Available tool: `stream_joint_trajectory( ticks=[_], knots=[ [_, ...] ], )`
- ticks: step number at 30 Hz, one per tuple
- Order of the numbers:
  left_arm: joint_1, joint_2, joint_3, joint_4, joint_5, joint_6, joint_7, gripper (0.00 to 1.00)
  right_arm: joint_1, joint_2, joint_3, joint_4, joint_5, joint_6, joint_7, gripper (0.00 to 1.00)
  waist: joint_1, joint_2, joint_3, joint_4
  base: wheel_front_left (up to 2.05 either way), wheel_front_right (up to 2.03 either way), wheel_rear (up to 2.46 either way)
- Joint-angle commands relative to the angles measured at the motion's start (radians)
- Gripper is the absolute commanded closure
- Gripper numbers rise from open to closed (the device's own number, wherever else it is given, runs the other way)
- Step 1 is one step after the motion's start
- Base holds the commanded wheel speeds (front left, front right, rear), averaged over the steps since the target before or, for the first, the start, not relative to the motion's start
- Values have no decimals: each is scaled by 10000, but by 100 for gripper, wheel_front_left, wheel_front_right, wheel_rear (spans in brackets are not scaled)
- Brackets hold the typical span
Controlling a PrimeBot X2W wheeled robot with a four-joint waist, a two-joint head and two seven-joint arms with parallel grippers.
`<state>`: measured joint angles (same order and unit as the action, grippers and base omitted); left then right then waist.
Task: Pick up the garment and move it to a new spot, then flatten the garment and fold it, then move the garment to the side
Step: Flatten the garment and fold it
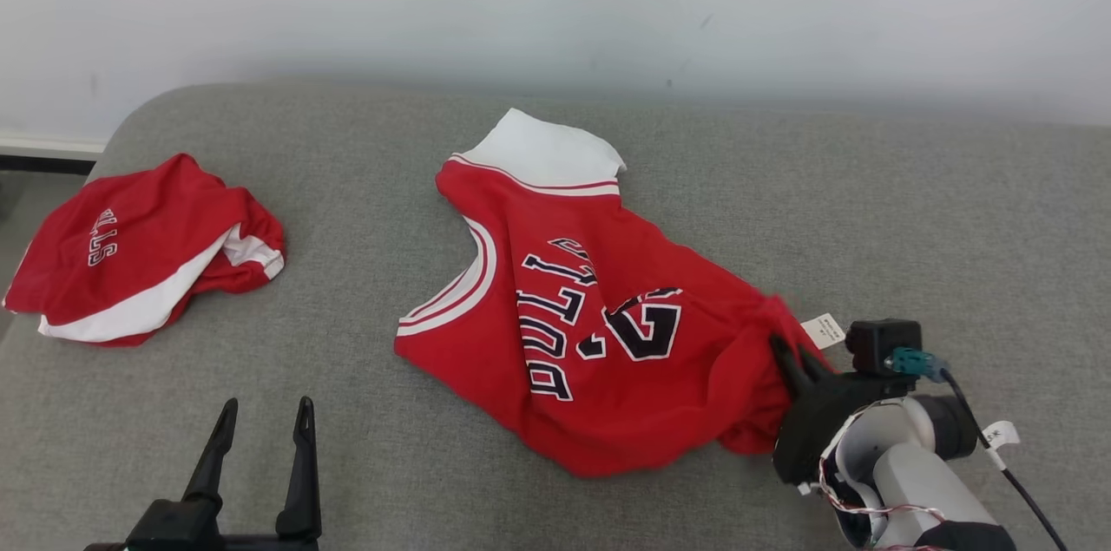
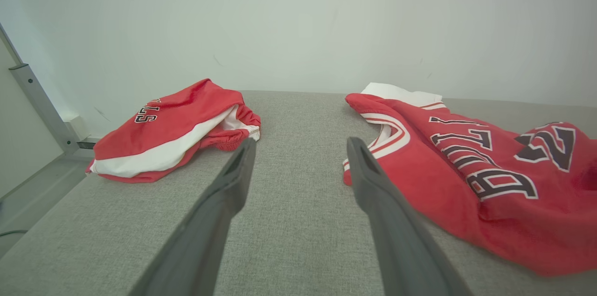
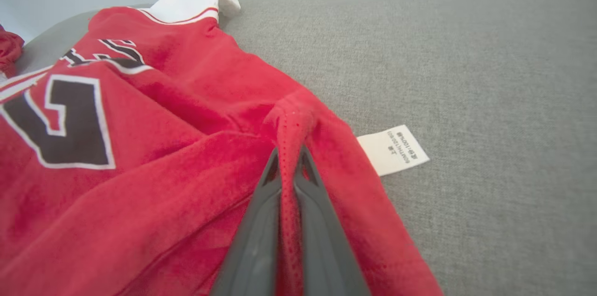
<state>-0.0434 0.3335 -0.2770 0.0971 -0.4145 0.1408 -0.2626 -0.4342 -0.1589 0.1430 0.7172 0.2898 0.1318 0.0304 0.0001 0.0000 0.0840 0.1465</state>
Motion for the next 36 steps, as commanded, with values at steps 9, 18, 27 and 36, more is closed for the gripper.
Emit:
stream_joint_trajectory(
  ticks=[9,18,27,36],
  knots=[
    [329,-212,154,159,161,-168,-33,0,83,-350,332,-643,-78,-23,-2151,100,-1,0,-481,-553,0,0,0],
    [384,-527,119,367,240,-372,-33,0,1822,-833,588,-2735,-741,-23,-2824,100,-1,0,-455,-1270,0,0,0],
    [175,-701,333,628,360,-613,-33,0,2924,-546,420,-3319,-231,-23,-2421,0,-1,0,-242,-1640,0,0,0],
    [91,-888,461,610,588,-768,-33,0,2996,-994,121,-3808,216,-23,-1378,0,-1,0,-149,-1282,0,0,0]
  ],
)
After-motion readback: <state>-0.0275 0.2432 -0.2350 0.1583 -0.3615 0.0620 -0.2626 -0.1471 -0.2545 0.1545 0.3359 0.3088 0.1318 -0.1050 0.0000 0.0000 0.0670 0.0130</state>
